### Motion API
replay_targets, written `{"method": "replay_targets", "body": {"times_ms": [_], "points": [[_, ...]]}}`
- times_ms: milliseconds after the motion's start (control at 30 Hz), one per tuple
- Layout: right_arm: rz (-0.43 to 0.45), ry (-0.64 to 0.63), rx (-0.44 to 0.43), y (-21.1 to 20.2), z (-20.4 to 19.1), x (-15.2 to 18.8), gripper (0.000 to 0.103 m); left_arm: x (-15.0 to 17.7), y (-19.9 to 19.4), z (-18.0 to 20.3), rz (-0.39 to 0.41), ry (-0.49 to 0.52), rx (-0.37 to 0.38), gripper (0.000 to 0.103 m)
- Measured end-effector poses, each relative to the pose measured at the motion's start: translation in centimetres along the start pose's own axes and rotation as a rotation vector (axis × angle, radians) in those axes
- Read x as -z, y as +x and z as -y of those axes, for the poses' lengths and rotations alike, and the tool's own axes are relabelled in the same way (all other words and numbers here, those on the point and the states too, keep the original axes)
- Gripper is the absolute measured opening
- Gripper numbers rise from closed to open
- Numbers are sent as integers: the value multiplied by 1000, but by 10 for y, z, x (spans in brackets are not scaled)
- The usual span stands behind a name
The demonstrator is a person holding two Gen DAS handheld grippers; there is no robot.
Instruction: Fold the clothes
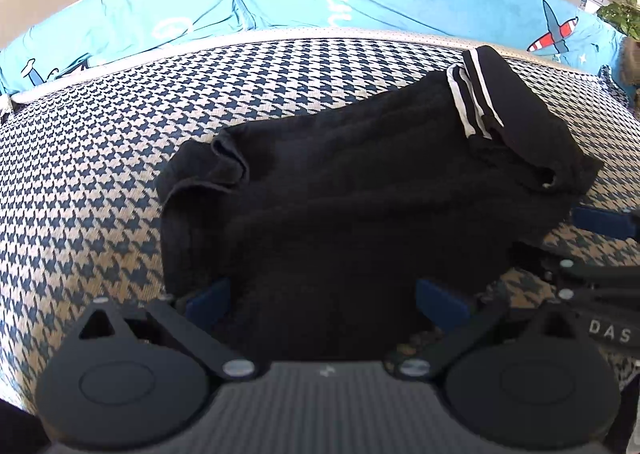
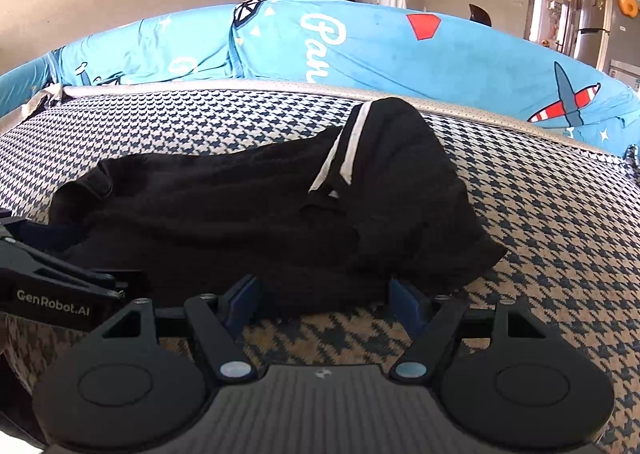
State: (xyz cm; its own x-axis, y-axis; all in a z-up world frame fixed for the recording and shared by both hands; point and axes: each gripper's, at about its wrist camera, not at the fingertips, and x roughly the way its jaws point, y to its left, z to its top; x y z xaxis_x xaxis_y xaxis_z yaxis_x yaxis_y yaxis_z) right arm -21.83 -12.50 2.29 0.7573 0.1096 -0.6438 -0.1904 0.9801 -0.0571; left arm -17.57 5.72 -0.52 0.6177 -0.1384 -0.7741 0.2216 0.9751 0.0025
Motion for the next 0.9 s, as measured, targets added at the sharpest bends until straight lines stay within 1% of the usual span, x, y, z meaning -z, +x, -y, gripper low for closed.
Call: {"method": "replay_targets", "body": {"times_ms": [233, 300, 567, 667, 733, 833, 900], "points": [[-21, -1, -58, -3, -10, 7, 73, 20, -16, 6, -7, 62, -3, 103], [-41, -8, -47, -1, -12, 10, 74, 23, -18, 5, -9, 63, 2, 103], [-49, 6, -38, -4, -12, 14, 76, 33, -24, -2, -24, 54, 4, 103], [-52, 5, -35, -6, -14, 16, 77, 36, -27, -8, -36, 26, 5, 103], [-53, 7, -34, -7, -14, 16, 78, 37, -28, -17, -42, -15, 1, 103], [-48, 17, -45, -10, -15, 16, 78, 34, -34, -41, -23, -146, 42, 103], [-30, 20, -69, -15, -16, 15, 78, 33, -36, -53, -12, -197, 15, 103]]}}
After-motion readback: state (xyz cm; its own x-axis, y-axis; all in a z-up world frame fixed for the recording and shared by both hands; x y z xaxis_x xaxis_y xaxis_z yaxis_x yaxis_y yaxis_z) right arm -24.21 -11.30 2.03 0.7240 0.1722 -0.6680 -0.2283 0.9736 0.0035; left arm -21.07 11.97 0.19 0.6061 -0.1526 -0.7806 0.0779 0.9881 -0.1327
